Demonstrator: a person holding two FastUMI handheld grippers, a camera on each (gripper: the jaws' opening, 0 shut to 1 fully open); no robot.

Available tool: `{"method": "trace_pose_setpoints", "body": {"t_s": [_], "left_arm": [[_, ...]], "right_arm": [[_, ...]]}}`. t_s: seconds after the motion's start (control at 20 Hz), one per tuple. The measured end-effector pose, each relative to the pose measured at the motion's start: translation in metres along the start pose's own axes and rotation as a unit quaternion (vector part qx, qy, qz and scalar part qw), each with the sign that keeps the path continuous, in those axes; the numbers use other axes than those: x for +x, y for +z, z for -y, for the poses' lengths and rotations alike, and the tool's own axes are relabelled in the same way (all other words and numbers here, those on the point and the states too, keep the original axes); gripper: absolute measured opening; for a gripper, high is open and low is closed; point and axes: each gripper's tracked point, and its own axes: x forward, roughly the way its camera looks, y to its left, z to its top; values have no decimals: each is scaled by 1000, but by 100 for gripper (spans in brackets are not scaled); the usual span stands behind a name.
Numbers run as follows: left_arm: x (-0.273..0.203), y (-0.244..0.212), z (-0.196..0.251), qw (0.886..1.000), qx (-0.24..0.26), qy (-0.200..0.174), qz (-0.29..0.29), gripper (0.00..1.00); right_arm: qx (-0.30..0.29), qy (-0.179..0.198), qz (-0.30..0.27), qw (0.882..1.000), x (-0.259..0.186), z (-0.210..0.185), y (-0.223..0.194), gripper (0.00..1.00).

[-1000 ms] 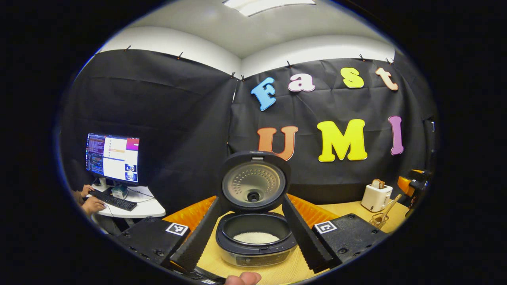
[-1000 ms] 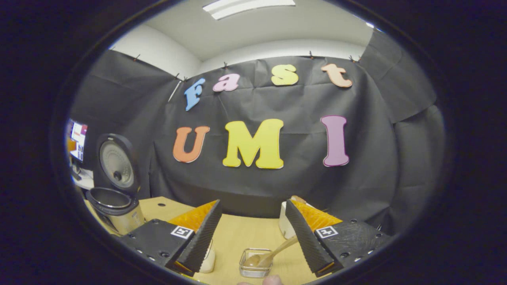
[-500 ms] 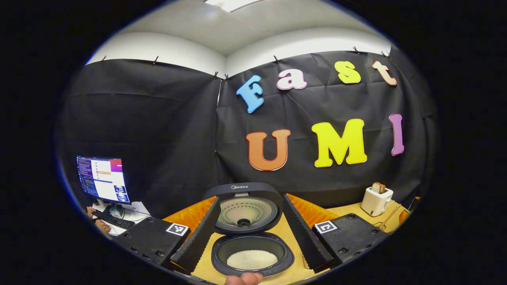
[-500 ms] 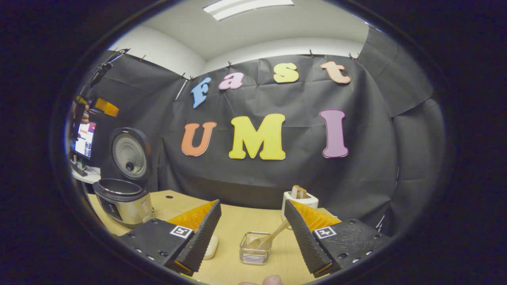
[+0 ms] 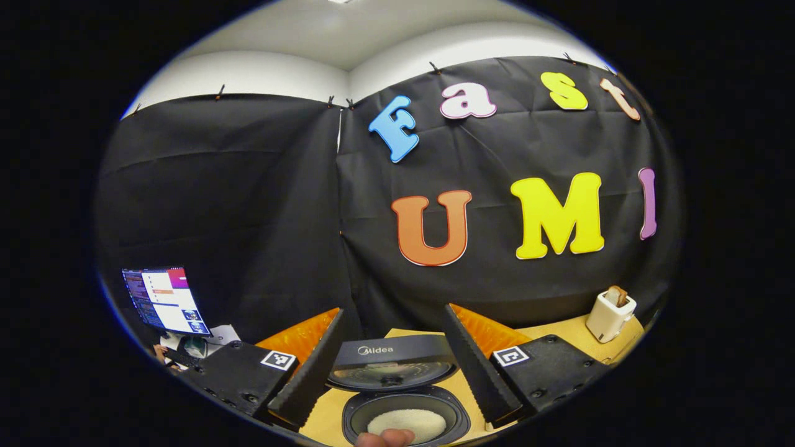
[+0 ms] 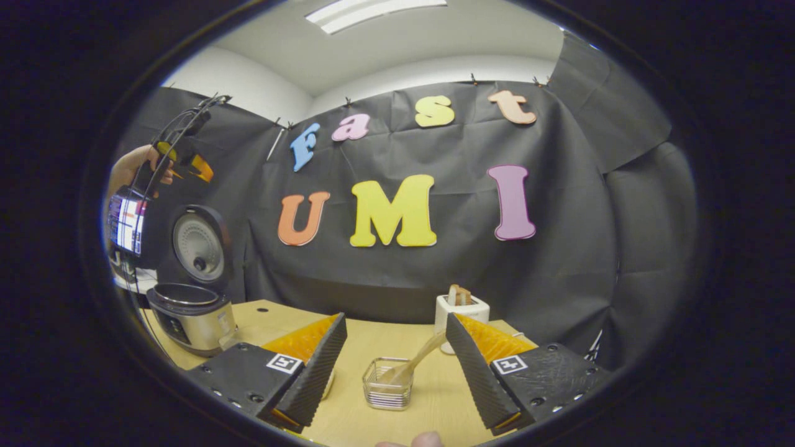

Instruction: Close the left gripper, press the button to open the rice cooker; take a wooden spoon from the chopstick holder with the right hand, scoop a spoonful of rice and pour it into the rice cooker, then put the wooden spoon back into the chopstick holder.

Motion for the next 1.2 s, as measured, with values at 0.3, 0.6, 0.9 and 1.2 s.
{"method": "trace_pose_setpoints", "body": {"t_s": [0.3,0.6,0.9,1.2], "left_arm": [[51,-32,-4,995,-35,-2,-90,98],[66,-57,-17,989,-40,17,-139,99],[56,-63,-14,989,-40,11,-143,99],[27,-75,-8,990,-41,1,-136,99]], "right_arm": [[34,-24,6,999,-3,16,2,95],[50,-35,44,997,-8,17,21,96],[50,-10,17,999,-7,-4,5,96],[57,-6,20,998,-14,-6,8,96]]}}
